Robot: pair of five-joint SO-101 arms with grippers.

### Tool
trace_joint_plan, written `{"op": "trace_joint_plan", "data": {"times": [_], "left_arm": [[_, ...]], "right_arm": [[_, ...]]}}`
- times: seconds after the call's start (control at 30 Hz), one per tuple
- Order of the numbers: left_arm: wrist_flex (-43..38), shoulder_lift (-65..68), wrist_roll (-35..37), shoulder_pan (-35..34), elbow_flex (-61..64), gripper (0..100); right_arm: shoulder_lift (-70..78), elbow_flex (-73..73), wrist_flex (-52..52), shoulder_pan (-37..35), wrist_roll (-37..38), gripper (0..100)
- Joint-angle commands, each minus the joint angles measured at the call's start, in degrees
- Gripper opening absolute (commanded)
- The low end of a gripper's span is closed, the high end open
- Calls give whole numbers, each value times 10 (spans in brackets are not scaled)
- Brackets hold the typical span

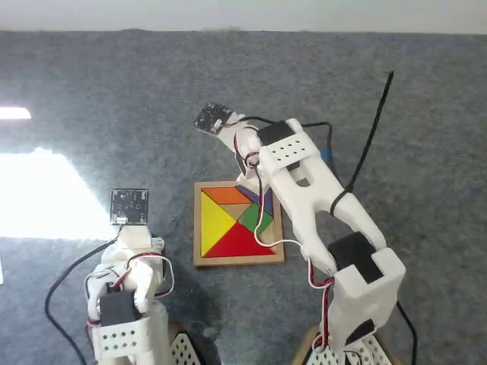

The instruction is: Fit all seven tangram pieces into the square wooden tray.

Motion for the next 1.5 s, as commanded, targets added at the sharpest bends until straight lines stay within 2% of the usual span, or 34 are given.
{"op": "trace_joint_plan", "data": {"times": [0.0,0.27,0.77,0.87,1.03,1.13,1.27,1.33,1.47], "left_arm": [[2,-11,1,-5,-7,14],[2,-11,1,-5,-7,14],[2,-11,1,-5,-7,14],[2,-11,1,-5,-7,14],[2,-11,1,-5,-7,14],[2,-11,1,-5,-7,14],[2,-11,1,-5,-7,14],[2,-11,1,-5,-7,14],[2,-11,1,-5,-7,14]], "right_arm": [[3,3,-44,10,-12,195],[34,-9,1,6,5,195],[91,-40,1,21,-4,195],[28,-61,29,54,-35,195],[-78,-69,48,156,-40,197],[-59,-69,11,193,-46,197],[18,-85,-50,198,-62,198],[54,-113,-51,203,-30,199],[109,-138,-14,199,80,199]]}}
